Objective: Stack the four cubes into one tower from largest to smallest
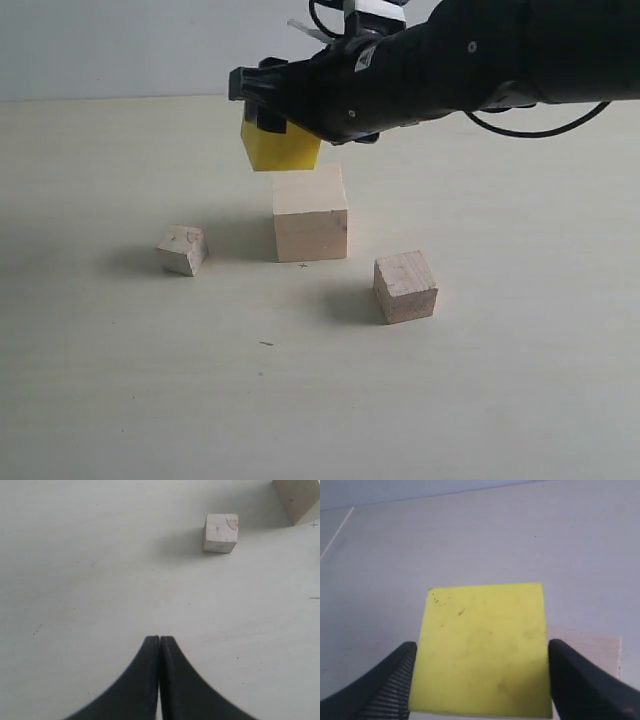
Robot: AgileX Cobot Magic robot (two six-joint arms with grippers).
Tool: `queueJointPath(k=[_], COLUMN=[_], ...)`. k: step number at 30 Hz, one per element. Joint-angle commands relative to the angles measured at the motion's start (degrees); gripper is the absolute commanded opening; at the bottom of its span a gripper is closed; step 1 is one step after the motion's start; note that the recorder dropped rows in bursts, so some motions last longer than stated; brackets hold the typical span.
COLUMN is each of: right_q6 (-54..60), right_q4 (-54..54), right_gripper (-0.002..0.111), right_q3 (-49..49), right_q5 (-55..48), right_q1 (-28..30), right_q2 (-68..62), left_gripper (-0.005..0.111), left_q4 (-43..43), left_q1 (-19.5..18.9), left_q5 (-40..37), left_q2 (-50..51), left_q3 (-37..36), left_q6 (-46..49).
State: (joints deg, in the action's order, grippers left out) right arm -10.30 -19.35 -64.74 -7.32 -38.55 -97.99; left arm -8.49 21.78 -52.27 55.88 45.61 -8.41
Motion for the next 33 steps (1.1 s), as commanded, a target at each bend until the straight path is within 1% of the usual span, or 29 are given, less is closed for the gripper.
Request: queueJointPath(k=[1, 5, 10, 15, 17, 20, 27, 33], right_q6=[-0.20, 0.25, 0.25, -0.41, -2.12, -7.86, -13.79, -14.57], right_q4=[3.37, 7.15, 19.67, 20.83, 20.37, 21.06, 21.94, 22.60], right_gripper=[0.000, 0.000, 0.000, 0.000, 0.000, 0.000, 0.000, 0.000], right_q3=[0.07, 0.07, 0.07, 0.07, 0.07, 0.07, 0.28, 0.28], right_q5=[-1.12, -0.79, -2.35, -3.69, -6.16, -10.23, -8.05, -7.24], right_q1=[-0.09, 0.05, 0.05, 0.05, 0.05, 0.05, -0.12, -0.12], right_q2=[8.22, 16.15, 22.79, 23.98, 22.89, 19.66, 8.51, 2.21], left_gripper=[0.003, 0.003, 0.003, 0.003, 0.003, 0.003, 0.003, 0.003], left_q4=[0.25, 0.25, 0.25, 0.25, 0.25, 0.25, 0.25, 0.25], left_q1=[-0.16, -0.16, -0.16, -0.16, -0.16, -0.16, -0.16, -0.16], left_q5=[0.22, 0.43, 0.83, 0.83, 0.83, 0.83, 0.83, 0.82], left_q2=[-0.16, -0.16, -0.16, -0.16, -0.16, -0.16, -0.16, -0.16], left_q3=[-0.11, -0.11, -0.11, -0.11, -0.11, -0.11, -0.11, -0.11], left_q6=[-0.35, -0.35, -0.35, -0.35, -0.35, -0.35, -0.35, -0.45])
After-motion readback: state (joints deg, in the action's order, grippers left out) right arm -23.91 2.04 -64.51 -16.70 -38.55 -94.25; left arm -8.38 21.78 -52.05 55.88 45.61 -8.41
